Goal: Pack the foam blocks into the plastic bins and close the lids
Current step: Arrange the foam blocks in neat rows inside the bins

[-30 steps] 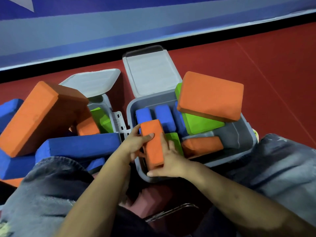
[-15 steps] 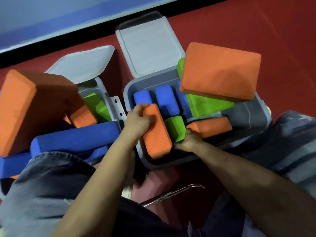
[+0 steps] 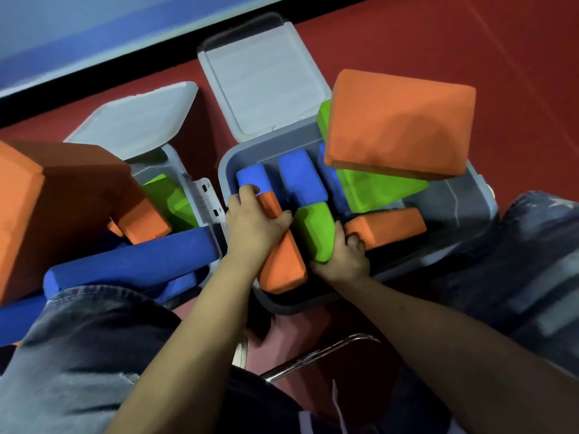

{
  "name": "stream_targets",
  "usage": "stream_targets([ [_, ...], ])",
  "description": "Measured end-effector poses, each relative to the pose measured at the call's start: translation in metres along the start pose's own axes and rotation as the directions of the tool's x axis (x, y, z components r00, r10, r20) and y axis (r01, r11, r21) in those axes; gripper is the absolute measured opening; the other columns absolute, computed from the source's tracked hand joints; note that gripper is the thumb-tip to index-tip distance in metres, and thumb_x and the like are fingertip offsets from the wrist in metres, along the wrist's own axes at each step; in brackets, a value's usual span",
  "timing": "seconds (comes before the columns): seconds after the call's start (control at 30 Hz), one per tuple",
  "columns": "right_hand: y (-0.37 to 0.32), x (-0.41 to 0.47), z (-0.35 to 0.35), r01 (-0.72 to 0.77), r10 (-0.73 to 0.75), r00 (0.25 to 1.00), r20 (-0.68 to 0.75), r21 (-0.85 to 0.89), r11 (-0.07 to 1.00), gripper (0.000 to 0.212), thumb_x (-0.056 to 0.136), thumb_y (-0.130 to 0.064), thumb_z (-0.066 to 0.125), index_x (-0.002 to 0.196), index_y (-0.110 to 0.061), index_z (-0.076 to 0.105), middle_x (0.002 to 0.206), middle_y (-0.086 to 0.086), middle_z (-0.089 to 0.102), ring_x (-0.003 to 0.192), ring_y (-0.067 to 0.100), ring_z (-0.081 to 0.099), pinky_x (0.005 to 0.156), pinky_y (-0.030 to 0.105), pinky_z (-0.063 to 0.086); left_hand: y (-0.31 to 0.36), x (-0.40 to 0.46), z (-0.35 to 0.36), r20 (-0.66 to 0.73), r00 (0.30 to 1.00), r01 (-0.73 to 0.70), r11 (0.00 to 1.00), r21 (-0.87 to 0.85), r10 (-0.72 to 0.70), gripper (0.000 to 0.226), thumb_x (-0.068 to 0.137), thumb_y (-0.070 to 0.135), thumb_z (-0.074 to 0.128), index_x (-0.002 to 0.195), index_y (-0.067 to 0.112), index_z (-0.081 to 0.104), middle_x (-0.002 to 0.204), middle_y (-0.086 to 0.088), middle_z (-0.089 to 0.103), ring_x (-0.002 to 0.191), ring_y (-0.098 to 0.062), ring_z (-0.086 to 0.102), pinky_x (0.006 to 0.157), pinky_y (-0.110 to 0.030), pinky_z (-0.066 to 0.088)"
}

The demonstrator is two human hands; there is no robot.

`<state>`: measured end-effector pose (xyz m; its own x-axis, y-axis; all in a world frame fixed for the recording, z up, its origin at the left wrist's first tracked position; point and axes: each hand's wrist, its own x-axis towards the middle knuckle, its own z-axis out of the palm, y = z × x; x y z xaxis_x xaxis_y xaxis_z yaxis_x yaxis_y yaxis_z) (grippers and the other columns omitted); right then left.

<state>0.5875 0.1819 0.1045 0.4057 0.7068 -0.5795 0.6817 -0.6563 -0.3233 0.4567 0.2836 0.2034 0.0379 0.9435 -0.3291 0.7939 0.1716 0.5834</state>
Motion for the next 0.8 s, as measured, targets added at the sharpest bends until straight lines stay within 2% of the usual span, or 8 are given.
stream_targets([
  [0.07, -0.005, -0.005, -0.009, 0.036, -0.035, 0.997, -0.07, 0.014, 0.999, 0.109, 0.065, -0.059, 0.069, 0.15, -0.026, 0.01, 0.13, 0.015, 0.04, 0.124, 0.035, 0.039, 0.098, 0.041, 0.038, -0.002, -0.003, -0.001, 0.03, 0.999, -0.01, 1.0, -0.011, 0.011, 0.068, 0.073, 0.034, 0.075, 0.13, 0.018, 0.043, 0.128, -0.013, 0.039, 0.119, -0.033, 0.045, 0.105, -0.039, 0.037],
  [0.23, 0.003, -0.019, -0.023, 0.0, -0.001, 0.998, -0.059, -0.021, 1.0, 0.108, 0.064, -0.061, 0.068, 0.15, -0.028, 0.012, 0.133, 0.012, 0.04, 0.127, 0.031, 0.038, 0.098, 0.042, 0.039, -0.004, -0.016, 0.002, 0.051, 0.998, -0.039, 0.999, 0.003, 0.039, 0.06, 0.073, 0.034, 0.075, 0.126, 0.021, 0.048, 0.125, -0.012, 0.039, 0.12, -0.033, 0.043, 0.105, -0.034, 0.033],
  [0.4, 0.003, -0.025, -0.023, 0.028, -0.036, 0.993, -0.111, -0.075, 0.997, 0.106, 0.065, -0.062, 0.068, 0.15, -0.026, 0.016, 0.128, 0.013, 0.041, 0.123, 0.031, 0.041, 0.096, 0.04, 0.042, -0.012, -0.022, -0.002, 0.068, 0.998, -0.001, 1.0, -0.012, 0.002, 0.06, 0.075, 0.038, 0.073, 0.127, 0.023, 0.046, 0.129, -0.012, 0.038, 0.122, -0.034, 0.042, 0.107, -0.037, 0.032],
  [0.53, 0.013, -0.023, -0.021, -0.01, 0.02, 0.993, -0.12, 0.079, 0.997, 0.1, 0.065, -0.054, 0.073, 0.148, -0.029, 0.024, 0.125, 0.015, 0.042, 0.118, 0.036, 0.044, 0.1, 0.037, 0.04, -0.018, -0.022, -0.006, 0.115, 0.993, 0.024, 0.999, -0.027, -0.021, 0.059, 0.077, 0.038, 0.073, 0.127, 0.024, 0.045, 0.129, -0.011, 0.036, 0.122, -0.033, 0.042, 0.107, -0.036, 0.034],
  [0.67, 0.013, -0.01, -0.034, -0.143, 0.152, 0.988, -0.035, 0.179, 0.973, 0.086, 0.064, -0.047, 0.077, 0.135, -0.013, 0.042, 0.128, 0.018, 0.049, 0.118, 0.035, 0.049, 0.103, 0.035, 0.038, -0.019, -0.023, -0.002, 0.13, 0.991, 0.037, 0.999, -0.005, -0.036, 0.064, 0.078, 0.043, 0.072, 0.131, 0.023, 0.043, 0.131, -0.012, 0.034, 0.126, -0.035, 0.037, 0.11, -0.042, 0.031],
  [0.73, 0.001, -0.014, -0.033, -0.133, 0.151, 0.984, -0.09, 0.176, 0.975, 0.082, 0.061, -0.05, 0.078, 0.126, -0.009, 0.048, 0.126, 0.017, 0.047, 0.116, 0.036, 0.047, 0.101, 0.034, 0.037, -0.017, -0.022, 0.002, 0.138, 0.99, 0.03, 1.0, -0.004, -0.03, 0.067, 0.077, 0.047, 0.072, 0.132, 0.022, 0.042, 0.132, -0.012, 0.035, 0.126, -0.035, 0.038, 0.109, -0.042, 0.032],
  [0.8, -0.017, -0.024, -0.029, -0.062, 0.098, 0.976, -0.196, 0.183, 0.981, 0.08, 0.059, -0.05, 0.078, 0.12, -0.008, 0.05, 0.123, 0.015, 0.044, 0.117, 0.035, 0.042, 0.101, 0.034, 0.034, -0.014, -0.024, 0.009, 0.147, 0.989, 0.011, 1.0, 0.014, -0.013, 0.068, 0.077, 0.046, 0.073, 0.132, 0.02, 0.043, 0.132, -0.013, 0.036, 0.125, -0.033, 0.038, 0.107, -0.037, 0.031],
])
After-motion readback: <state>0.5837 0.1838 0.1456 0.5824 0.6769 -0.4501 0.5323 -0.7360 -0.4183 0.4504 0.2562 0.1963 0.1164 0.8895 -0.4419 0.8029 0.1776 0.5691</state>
